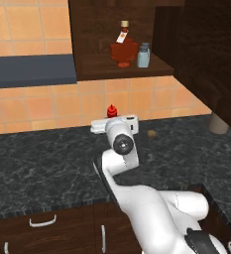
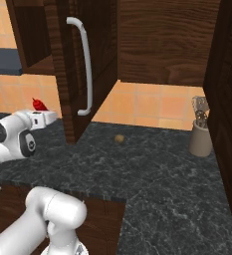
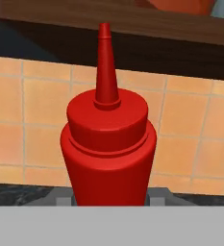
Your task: Put the shaker and condiment bottle from the counter next to their counterparts in the cabinet.
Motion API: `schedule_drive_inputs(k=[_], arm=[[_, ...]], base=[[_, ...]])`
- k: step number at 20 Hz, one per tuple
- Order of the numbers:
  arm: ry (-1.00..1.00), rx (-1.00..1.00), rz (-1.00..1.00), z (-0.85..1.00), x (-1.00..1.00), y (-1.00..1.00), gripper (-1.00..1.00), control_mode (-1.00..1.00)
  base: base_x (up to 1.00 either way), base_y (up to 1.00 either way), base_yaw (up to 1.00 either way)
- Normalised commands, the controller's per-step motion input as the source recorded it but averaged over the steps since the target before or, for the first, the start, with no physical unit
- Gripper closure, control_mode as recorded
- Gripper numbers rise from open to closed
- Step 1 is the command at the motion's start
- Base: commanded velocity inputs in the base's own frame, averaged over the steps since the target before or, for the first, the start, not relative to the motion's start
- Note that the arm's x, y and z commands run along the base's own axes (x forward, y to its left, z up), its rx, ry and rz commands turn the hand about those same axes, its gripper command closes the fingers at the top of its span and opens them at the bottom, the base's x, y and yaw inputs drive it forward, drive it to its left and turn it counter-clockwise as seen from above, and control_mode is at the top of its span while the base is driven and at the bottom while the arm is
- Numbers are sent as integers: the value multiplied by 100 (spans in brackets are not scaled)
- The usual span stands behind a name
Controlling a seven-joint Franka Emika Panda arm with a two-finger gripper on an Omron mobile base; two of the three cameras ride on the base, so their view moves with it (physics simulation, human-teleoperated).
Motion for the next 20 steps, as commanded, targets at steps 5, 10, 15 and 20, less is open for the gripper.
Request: schedule_drive_inputs(k=[5,10,15,20], arm=[[1,13,-6,84,-6,-4,100,-100],[1,8,0,69,0,-12,100,-100],[0,-6,0,16,-2,14,100,-100],[0,-2,1,24,0,0,100,-100]], base=[[0,0,0],[0,0,0],[0,0,0],[0,0,0]])
